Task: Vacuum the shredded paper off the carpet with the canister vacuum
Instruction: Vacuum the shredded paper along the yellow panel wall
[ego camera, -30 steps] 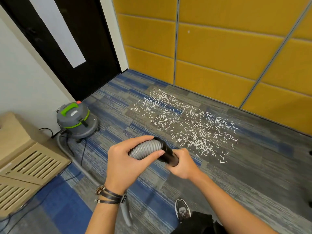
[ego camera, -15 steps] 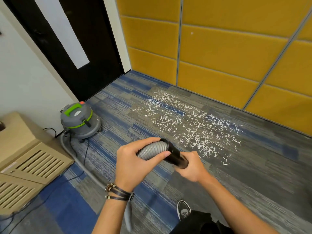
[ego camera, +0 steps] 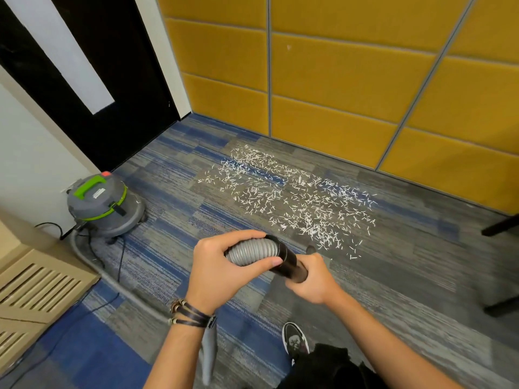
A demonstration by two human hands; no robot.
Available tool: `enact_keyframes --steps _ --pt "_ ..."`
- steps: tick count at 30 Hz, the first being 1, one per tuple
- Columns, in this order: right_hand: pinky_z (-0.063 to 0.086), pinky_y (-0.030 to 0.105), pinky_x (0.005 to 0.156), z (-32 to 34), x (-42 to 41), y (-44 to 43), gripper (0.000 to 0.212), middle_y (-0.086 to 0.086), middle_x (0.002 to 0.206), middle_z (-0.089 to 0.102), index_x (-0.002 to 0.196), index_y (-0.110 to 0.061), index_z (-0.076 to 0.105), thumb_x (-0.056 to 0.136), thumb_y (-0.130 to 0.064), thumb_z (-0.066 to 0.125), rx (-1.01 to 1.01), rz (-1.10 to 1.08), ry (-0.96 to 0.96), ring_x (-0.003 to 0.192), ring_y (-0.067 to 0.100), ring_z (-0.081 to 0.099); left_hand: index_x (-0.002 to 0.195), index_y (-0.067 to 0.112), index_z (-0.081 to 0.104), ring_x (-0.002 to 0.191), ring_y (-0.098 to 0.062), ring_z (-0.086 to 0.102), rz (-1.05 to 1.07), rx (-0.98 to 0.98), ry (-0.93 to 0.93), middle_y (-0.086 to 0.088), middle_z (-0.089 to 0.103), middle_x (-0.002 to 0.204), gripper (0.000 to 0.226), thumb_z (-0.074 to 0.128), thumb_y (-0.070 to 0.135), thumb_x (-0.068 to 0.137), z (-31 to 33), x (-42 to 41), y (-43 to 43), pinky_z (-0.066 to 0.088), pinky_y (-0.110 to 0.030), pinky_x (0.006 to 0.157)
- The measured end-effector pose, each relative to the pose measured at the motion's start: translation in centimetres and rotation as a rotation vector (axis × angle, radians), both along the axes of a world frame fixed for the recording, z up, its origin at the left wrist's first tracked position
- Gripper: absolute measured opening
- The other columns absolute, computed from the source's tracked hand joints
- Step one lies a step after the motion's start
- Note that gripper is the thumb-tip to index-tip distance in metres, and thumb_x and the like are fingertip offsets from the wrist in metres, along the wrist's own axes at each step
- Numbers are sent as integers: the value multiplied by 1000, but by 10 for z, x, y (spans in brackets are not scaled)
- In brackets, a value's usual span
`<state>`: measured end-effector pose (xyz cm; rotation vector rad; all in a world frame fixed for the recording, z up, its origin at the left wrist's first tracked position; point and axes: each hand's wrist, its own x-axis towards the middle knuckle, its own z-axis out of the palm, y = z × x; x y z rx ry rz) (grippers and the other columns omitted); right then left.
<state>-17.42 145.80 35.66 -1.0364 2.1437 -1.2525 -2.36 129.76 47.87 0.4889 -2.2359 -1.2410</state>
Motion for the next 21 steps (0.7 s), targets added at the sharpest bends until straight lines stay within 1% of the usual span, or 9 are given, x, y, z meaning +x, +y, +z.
enact_keyframes --steps 3,6,9,11,14,17,19,21 --pt "27 14 50 0 -2 6 33 -16 48 46 57 -26 44 67 -5 67 1 -21 -1 44 6 39 101 34 83 89 -2 76 14 -13 14 23 78 95 40 96 46 66 3 -2 7 59 -21 80" --pt "27 17 49 3 -2 5 38 -16 47 45 56 -28 41 66 -3 69 -8 -27 20 43 7 38 102 32 83 89 0 75 31 -62 46 23 78 94 40 96 46 66 8 -2 10 59 -20 80" --pt "25 14 48 9 0 2 44 -15 46 42 56 -31 39 66 -1 69 -35 15 33 43 7 35 102 28 84 90 -2 76 49 -79 76 20 79 96 42 98 45 66 15 1 10 60 -22 81" --pt "24 17 48 15 -1 -1 39 -13 46 41 56 -31 38 64 -7 68 -68 14 61 43 9 34 102 26 84 90 -2 76 79 -85 114 19 79 96 43 99 46 67 20 1 9 58 -19 82" --pt "26 21 47 19 -8 -10 36 -12 47 41 57 -31 40 64 -10 67 -106 -8 89 44 9 35 103 27 84 89 -1 76 111 -97 139 22 79 96 41 92 49 69 24 -4 6 55 -13 81" --pt "29 24 48 16 -17 -17 30 -13 49 43 60 -27 46 67 -7 67 -103 2 65 45 8 37 104 29 84 91 -1 75 102 -100 100 23 78 98 42 94 50 69 21 -9 4 57 -18 83" --pt "30 24 48 12 -25 -20 30 -14 49 44 61 -28 47 68 -6 67 -72 16 49 45 8 39 104 32 83 91 -1 75 82 -101 40 24 78 97 42 96 50 69 15 -14 4 60 -23 83" --pt "31 25 49 9 -30 -22 31 -14 49 45 61 -29 47 68 -7 67 -45 22 43 46 7 39 104 37 82 91 0 75 63 -80 -2 26 77 97 40 94 50 68 10 -20 4 62 -27 82"
